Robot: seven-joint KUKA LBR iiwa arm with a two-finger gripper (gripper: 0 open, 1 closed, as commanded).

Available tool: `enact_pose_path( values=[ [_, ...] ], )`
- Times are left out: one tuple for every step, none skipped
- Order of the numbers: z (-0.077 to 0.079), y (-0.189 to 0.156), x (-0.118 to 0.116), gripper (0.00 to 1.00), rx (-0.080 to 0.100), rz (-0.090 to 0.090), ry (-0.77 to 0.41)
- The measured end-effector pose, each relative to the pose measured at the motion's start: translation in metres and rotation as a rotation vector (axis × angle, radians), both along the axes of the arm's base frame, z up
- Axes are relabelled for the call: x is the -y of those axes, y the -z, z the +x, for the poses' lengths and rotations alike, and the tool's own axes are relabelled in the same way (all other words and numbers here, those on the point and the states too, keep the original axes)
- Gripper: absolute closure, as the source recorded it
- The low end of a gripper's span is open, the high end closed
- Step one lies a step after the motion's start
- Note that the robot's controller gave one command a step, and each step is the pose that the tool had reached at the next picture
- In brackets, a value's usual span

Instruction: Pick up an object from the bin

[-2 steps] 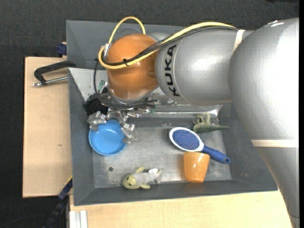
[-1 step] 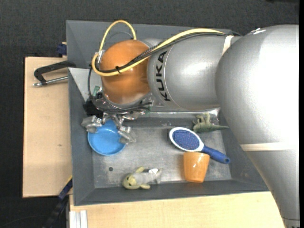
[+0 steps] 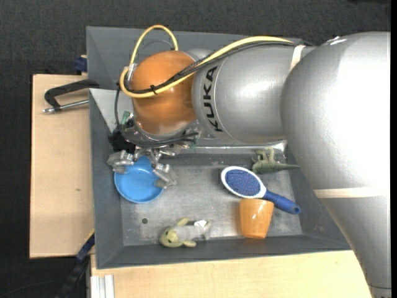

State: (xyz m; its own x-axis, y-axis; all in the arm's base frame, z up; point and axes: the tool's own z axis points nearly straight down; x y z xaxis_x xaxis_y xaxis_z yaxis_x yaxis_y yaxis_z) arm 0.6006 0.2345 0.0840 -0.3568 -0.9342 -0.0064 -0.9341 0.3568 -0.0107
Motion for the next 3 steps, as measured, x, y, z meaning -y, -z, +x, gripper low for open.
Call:
enact_pose_path(
  values=[
    [0.0006,-0.0007,0.0004,1.00,0.000,0.001,0.031],
    [0.0003,-0.0009,0.0042,1.00,0.001,0.009,0.035],
    [0.0052,-0.0012,0.0060,1.00,0.003,0.002,0.309]
  ],
)
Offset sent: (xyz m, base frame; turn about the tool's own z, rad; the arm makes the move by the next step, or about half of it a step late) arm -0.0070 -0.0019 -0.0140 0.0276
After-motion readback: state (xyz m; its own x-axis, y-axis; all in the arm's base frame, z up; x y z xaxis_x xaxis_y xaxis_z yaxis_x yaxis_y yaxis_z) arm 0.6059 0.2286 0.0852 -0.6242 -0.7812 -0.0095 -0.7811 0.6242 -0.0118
